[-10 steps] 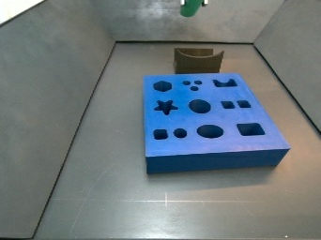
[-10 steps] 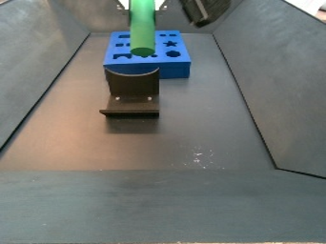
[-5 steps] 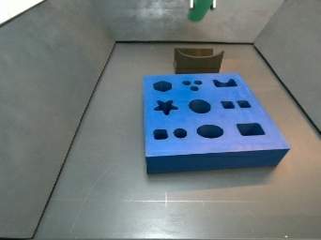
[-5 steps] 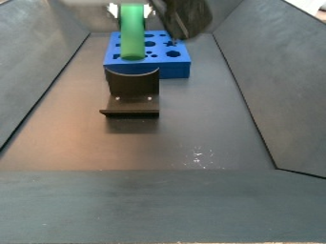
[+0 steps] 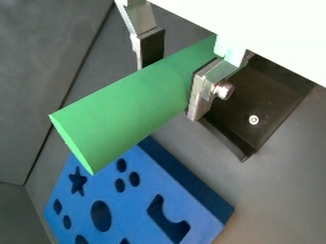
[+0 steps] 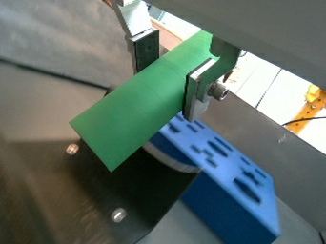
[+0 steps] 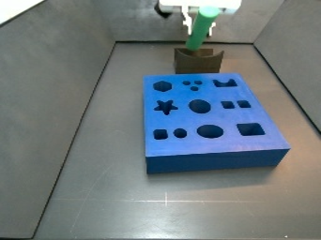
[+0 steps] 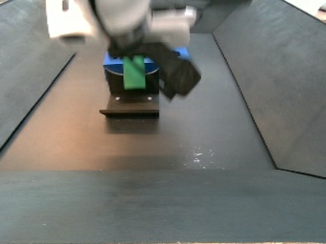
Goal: Pick up the oval object. Move up. Place the oval object on the fixture. Regrasp the oval object. Move to above the board. Insert the oval object.
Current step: Place the oval object on the fixture.
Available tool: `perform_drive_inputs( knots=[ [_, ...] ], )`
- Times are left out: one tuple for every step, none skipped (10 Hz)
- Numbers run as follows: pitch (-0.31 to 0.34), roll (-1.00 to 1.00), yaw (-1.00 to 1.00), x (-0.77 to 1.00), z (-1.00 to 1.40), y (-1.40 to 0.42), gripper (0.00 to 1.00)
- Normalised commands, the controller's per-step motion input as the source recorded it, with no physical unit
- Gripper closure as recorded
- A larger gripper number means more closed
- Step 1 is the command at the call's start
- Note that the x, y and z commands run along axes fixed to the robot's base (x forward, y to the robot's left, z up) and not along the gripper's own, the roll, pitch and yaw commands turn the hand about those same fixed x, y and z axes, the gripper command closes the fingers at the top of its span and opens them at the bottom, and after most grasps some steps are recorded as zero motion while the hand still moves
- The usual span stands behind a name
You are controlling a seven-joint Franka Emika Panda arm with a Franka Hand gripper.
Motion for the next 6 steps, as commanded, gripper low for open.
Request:
perform_drive_inputs(
  knots=[
    [0.051,-0.23,-0.19,0.20,-1.00,0.14,1.00],
    [0.015,-0.18,-0.17,0.17,-0.85,0.12,1.00],
    [-0.003,-0.18,-0.16,0.15,-0.72,0.11,1.00],
    [-0.024,-0.17,-0.14,0.12,-0.48,0.08,1.00],
    [-0.028,-0.15,-0.11,0.09,-0.33,0.07,1.00],
    [-0.040,-0.15,-0.09,0.08,-0.25,0.06,1.00]
  ],
)
